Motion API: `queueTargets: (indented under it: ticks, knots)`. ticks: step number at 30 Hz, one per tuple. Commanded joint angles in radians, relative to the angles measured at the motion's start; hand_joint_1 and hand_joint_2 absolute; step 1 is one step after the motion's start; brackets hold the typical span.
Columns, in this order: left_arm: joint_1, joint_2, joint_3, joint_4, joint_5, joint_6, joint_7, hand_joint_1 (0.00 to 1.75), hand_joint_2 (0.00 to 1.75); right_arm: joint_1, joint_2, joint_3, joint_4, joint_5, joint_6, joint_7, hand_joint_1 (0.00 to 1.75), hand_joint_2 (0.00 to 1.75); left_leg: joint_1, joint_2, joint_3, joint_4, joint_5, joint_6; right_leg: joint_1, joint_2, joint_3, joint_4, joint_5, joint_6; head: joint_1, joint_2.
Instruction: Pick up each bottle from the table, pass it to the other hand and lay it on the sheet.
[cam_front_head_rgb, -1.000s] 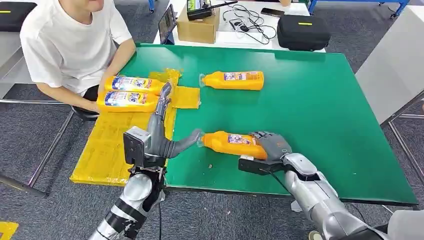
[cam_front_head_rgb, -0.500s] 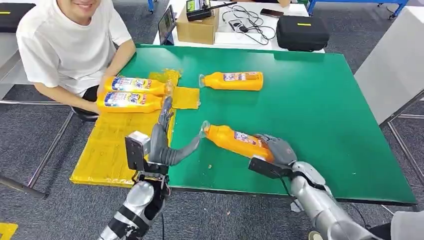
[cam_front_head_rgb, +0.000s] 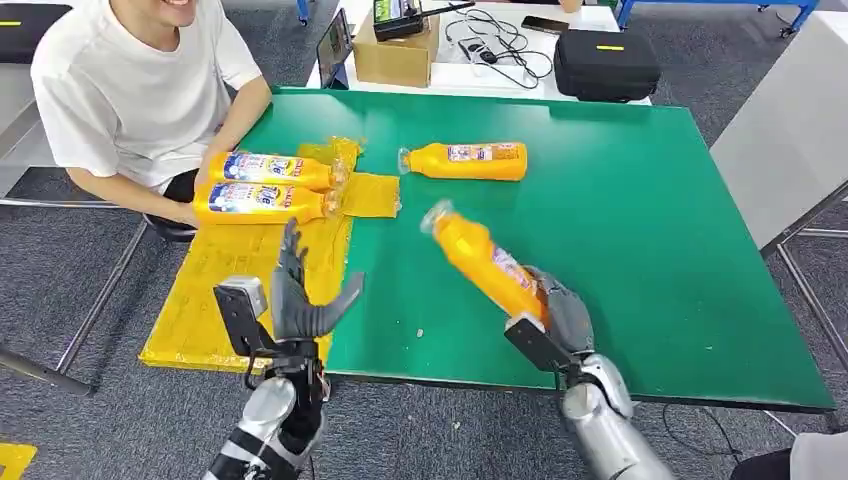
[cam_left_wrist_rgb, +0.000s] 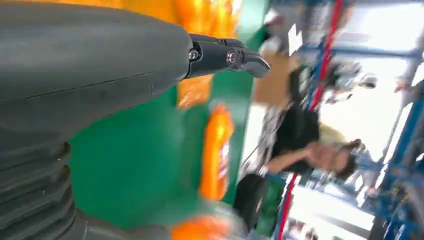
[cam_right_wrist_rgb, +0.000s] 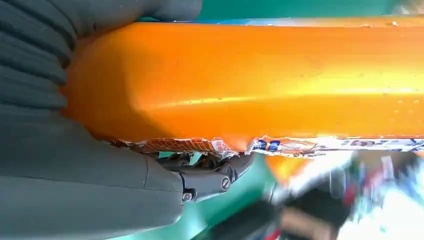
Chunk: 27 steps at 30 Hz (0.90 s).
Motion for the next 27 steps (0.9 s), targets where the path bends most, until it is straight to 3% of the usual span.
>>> queueTargets:
  ticks: [1,4,9,10,13,20,23,27]
  knots:
    - [0.043,0.022,0.002,0.019,0.01,-0.036,0.003,0.0,1.75,0.095,0.046,-0.106,-0.245,-0.037,-0.001,0.001,1.75,1.75,0.001,0.002,0.002,0.0,-0.003,-0.001,0.001,0.001,0.002,0.0,-0.002,-0.002,0.0,0.0]
    - [0.039,0.028,-0.005,0.02,0.0,-0.039,-0.001,0.0,1.75,0.092,0.056,-0.121,-0.238,-0.074,0.009,-0.02,1.75,1.75,0.001,0.0,-0.001,0.0,-0.002,-0.001,0.001,-0.001,0.0,0.0,-0.002,-0.002,0.0,0.0]
    - [0.113,0.044,-0.05,0.047,-0.02,-0.147,-0.01,0.0,1.75,0.175,0.086,-0.177,-0.398,-0.16,-0.026,-0.069,1.75,1.75,0.0,0.001,0.001,-0.002,-0.003,-0.001,0.0,0.0,0.001,-0.001,-0.003,-0.003,0.0,0.0]
    - [0.113,0.06,-0.089,0.062,-0.044,-0.187,-0.011,0.0,1.75,0.189,0.088,-0.176,-0.426,-0.216,0.028,-0.075,1.75,1.75,-0.001,-0.001,-0.003,-0.002,-0.001,-0.001,-0.001,-0.001,-0.003,-0.001,-0.002,-0.002,0.0,0.0]
    - [0.101,0.053,-0.132,0.102,-0.06,-0.222,-0.023,0.0,1.75,0.196,0.069,-0.065,-0.406,-0.212,0.194,-0.06,1.75,1.75,0.0,-0.002,-0.002,-0.001,-0.002,-0.001,0.0,-0.001,-0.002,-0.001,-0.003,-0.002,0.0,0.0]
    - [0.066,0.057,-0.172,0.076,0.064,-0.324,-0.006,0.0,1.75,0.173,0.09,0.192,-0.248,-0.093,0.23,-0.072,1.75,1.75,0.001,0.001,-0.004,-0.001,-0.002,-0.001,0.001,0.001,-0.005,-0.001,-0.001,-0.002,0.0,0.0]
    - [0.048,0.056,-0.189,0.068,0.159,-0.388,0.038,0.0,1.75,0.141,0.06,0.344,-0.14,0.007,0.253,-0.159,1.75,1.75,0.002,0.003,-0.001,-0.002,-0.003,-0.002,0.002,0.001,-0.002,-0.002,-0.002,-0.003,0.0,0.0]
    - [0.026,0.048,-0.202,0.091,0.174,-0.394,0.041,0.0,1.75,0.121,0.075,0.388,-0.067,0.02,0.274,-0.167,1.75,1.75,0.001,0.001,-0.004,-0.001,-0.001,-0.001,0.001,0.0,-0.004,-0.002,-0.001,-0.002,0.0,0.0]
